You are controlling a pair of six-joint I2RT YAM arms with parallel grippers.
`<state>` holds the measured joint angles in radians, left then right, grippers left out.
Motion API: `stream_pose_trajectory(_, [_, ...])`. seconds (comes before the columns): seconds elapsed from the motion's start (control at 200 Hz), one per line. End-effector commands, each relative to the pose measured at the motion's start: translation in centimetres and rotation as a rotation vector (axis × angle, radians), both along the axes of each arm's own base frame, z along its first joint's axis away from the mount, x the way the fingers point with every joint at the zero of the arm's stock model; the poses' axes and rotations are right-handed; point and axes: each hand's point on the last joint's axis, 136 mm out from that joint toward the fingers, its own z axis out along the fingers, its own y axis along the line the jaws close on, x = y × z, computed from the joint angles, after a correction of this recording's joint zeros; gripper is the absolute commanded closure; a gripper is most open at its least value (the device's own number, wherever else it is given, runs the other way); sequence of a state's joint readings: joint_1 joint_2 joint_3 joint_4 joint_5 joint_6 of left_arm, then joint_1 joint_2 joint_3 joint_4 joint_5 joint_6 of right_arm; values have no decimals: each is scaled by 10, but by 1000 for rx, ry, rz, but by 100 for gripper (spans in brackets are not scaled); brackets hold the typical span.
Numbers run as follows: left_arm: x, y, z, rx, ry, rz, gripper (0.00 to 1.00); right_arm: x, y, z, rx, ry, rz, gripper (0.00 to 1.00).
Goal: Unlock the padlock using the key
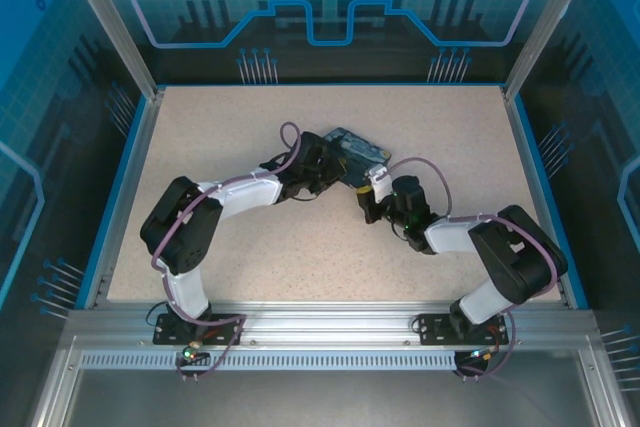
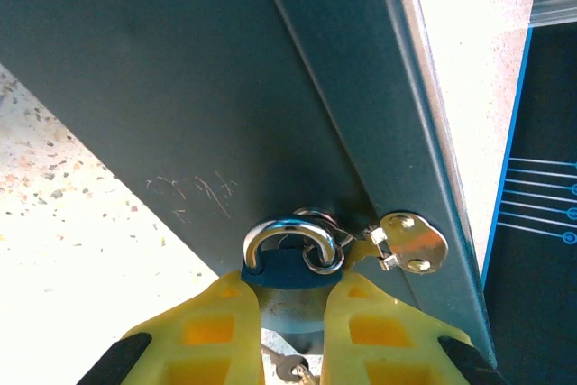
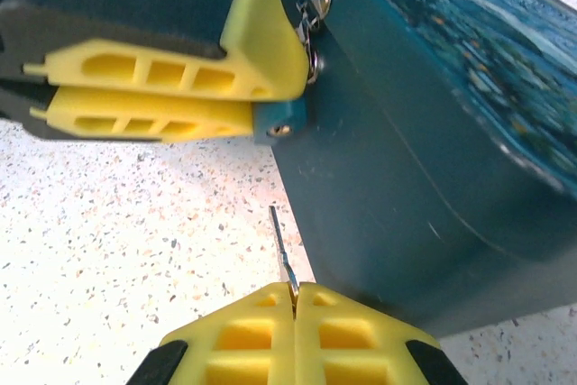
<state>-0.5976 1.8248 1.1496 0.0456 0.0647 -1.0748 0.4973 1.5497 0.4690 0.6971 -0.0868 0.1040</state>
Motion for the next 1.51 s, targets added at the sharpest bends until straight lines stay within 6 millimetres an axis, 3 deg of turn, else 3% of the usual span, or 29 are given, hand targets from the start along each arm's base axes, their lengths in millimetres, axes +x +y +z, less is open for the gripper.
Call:
stream_pose_trajectory(0.0, [13, -5, 17, -20, -53, 9, 85, -4, 4, 6, 7, -18, 23, 100])
stream_pose_trajectory(0.48, [9, -16, 23, -37, -60, -10, 86, 10, 24, 14, 64, -11, -26, 100])
stream_pose_trajectory(1.131, [9, -17, 20, -41, -55, -10, 86, 21, 6, 4, 14, 37, -144, 100])
stream_pose_trajectory(1.501, [8, -18, 18, -40, -51, -12, 86, 22, 12, 13, 53, 12, -119, 100])
